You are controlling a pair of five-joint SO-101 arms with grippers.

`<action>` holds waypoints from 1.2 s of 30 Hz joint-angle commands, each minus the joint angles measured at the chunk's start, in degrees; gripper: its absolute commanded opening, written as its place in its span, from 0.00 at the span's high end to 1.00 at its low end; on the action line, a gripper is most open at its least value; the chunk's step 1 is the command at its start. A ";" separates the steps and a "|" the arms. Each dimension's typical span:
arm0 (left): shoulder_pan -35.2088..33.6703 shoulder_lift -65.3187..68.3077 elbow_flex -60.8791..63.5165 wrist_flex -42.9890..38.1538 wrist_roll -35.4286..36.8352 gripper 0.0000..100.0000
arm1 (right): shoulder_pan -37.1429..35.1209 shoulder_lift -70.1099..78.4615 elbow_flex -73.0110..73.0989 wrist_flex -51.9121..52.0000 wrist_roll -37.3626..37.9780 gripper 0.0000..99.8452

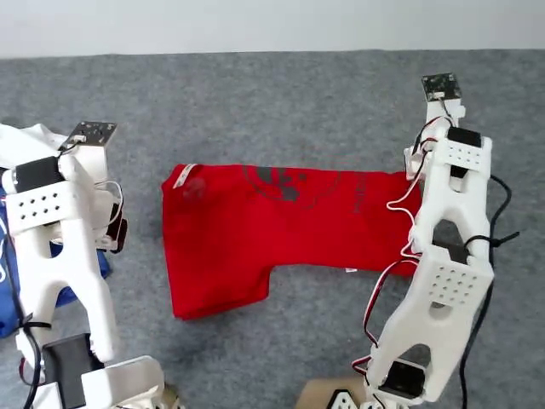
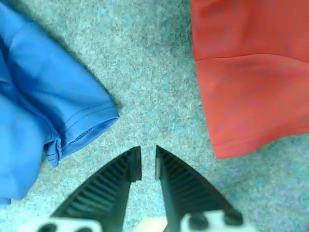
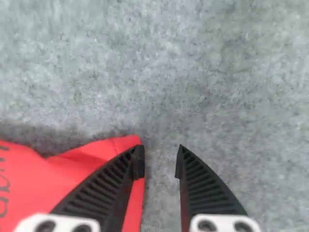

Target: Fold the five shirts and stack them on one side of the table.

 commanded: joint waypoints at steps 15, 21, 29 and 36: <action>-7.82 -3.69 -1.89 1.67 0.18 0.95 | -9.27 -16.22 -6.86 23.60 0.44 0.89; -18.55 -9.85 -1.71 1.49 -4.57 0.95 | -17.27 -20.18 -6.86 34.33 9.76 0.89; -31.74 -11.52 -1.45 1.05 -9.05 0.95 | -30.64 -23.87 -5.19 42.68 18.90 0.95; -39.65 -11.52 -1.36 0.35 -13.63 0.95 | -41.19 -28.62 7.30 42.68 27.78 0.95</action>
